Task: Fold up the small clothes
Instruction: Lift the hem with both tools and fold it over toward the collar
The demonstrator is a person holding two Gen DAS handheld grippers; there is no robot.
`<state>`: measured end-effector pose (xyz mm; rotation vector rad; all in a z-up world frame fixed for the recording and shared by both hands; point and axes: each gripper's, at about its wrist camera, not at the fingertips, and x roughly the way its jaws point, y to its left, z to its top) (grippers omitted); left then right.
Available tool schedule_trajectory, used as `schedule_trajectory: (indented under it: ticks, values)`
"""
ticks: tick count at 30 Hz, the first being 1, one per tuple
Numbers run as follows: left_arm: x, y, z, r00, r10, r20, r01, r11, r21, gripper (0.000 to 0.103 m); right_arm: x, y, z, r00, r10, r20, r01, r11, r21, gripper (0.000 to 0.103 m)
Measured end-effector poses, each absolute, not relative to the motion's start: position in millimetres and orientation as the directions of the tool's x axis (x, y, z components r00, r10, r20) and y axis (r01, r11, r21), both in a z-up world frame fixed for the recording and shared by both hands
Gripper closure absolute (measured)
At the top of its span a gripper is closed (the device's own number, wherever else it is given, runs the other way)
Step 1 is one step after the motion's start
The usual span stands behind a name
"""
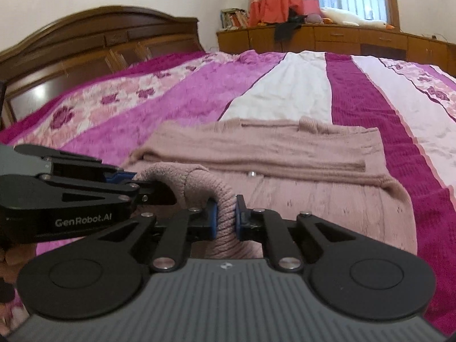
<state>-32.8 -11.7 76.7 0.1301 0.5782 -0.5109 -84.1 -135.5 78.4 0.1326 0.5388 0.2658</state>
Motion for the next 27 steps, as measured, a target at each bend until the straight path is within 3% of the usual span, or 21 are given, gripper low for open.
schedule_trajectory:
  ticks: [15,27]
  values:
    - [31,-18,117,0.795,-0.423,-0.435,0.451,0.891,-0.043,0.089,3,-143,122,0.885,0.261,-0.386,-0.187,0.958,0.219,0.09]
    - [123,-13,117,0.817,-0.39,-0.424,0.384,0.918,-0.103,0.089,117,-141,127,0.883,0.25,-0.398,-0.185,0.963,0.194,0.09]
